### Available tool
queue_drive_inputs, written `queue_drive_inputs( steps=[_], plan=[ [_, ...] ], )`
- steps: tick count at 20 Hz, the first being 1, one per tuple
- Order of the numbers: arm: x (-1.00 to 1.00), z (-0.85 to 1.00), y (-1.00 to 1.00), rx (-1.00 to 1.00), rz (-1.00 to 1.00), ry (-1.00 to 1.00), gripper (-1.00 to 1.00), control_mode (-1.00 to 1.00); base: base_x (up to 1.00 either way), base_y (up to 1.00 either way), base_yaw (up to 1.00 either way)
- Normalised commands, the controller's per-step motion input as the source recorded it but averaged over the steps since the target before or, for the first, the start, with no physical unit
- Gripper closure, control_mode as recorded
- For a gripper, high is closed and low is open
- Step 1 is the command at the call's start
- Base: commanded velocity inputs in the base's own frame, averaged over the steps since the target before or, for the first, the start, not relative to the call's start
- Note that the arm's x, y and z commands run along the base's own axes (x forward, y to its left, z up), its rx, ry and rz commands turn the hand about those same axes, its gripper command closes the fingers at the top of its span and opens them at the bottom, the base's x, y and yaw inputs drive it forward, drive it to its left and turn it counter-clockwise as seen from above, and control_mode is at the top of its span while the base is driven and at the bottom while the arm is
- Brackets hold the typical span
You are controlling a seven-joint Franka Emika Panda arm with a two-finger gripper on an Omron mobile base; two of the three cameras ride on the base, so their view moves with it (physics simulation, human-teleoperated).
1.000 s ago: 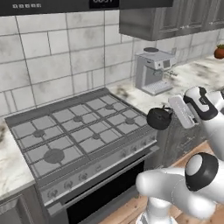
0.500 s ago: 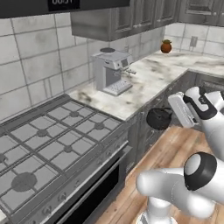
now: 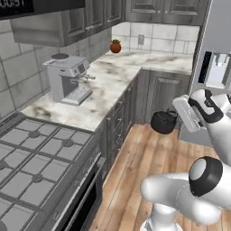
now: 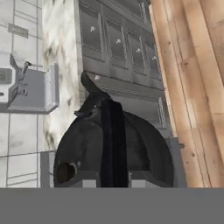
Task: The kettle is done boiling. Turn off the stove, then wait for 300 timesteps before moving the kettle to the dining table.
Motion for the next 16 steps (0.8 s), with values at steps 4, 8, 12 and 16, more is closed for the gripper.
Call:
queue_drive_inputs(
  steps=[4, 8, 12, 16],
  plan=[
    [0.0, 0.0, 0.0, 0.0, 0.0, 0.0, 1.0, 1.0, 0.0, 0.14, -0.52],
    [0.0, 0.0, 0.0, 0.0, 0.0, 0.0, 1.0, 1.0, 0.0, 0.13, -0.52],
    [0.0, 0.0, 0.0, 0.0, 0.0, 0.0, 1.0, 1.0, 0.0, 0.19, -0.51],
    [0.0, 0.0, 0.0, 0.0, 0.0, 0.0, 1.0, 1.0, 0.0, 0.19, -0.51]
  ],
)
